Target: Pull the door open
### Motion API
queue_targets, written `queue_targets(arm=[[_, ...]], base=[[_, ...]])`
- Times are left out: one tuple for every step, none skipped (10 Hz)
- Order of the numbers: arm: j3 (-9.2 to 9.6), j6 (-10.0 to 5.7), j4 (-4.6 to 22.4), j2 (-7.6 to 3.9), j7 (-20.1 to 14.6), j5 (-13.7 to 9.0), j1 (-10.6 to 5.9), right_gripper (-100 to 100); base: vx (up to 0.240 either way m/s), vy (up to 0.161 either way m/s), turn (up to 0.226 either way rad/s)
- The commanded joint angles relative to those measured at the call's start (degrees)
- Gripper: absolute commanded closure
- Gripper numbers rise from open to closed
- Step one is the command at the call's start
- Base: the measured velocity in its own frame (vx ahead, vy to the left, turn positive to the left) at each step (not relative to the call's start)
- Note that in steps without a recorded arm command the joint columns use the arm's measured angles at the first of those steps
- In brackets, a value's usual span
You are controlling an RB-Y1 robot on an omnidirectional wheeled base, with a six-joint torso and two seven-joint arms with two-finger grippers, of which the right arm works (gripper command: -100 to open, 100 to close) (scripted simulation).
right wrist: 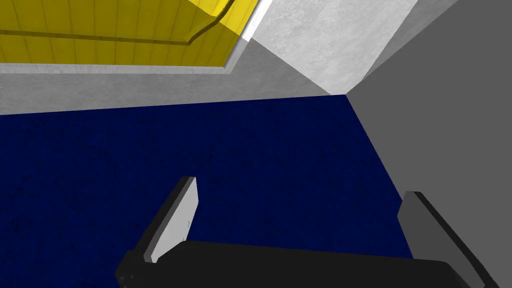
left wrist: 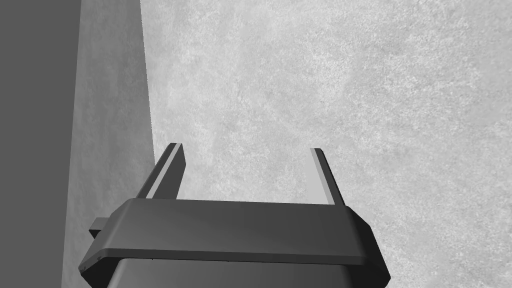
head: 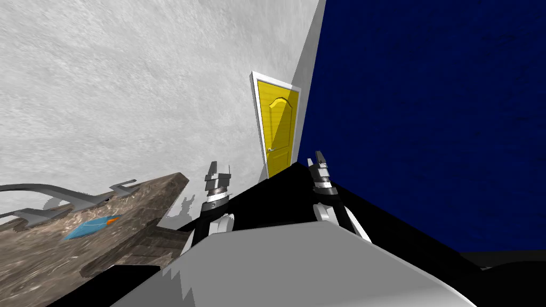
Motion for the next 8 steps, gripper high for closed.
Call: queue_targets(arm=[[-0.01,-0.44,1.79,-0.46,-0.57,0.22,-0.68,-100],[-0.01,-0.78,3.18,-0.81,-1.02,0.39,-1.2,-100],[-0.02,-1.14,4.63,-1.16,-1.48,0.57,-1.74,-100],[-0.02,-1.38,5.63,-1.4,-1.8,0.7,-2.12,-100],[-0.03,-1.63,6.62,-1.63,-2.12,0.82,-2.5,-100],[-0.03,-1.87,7.62,-1.87,-2.44,0.94,-2.87,-100],[-0.04,-2.12,8.62,-2.1,-2.76,1.07,-3.25,-100],[-0.04,-2.42,9.86,-2.39,-3.16,1.22,-3.71,-100]], base=[[0.077,0.014,0.06],[0.143,0.009,0.054],[0.165,0.002,0.045],[0.147,-0.01,0.046],[0.114,-0.009,0.036],[0.097,0.007,0.04],[0.095,0.012,0.042],[0.097,0.015,0.044]])
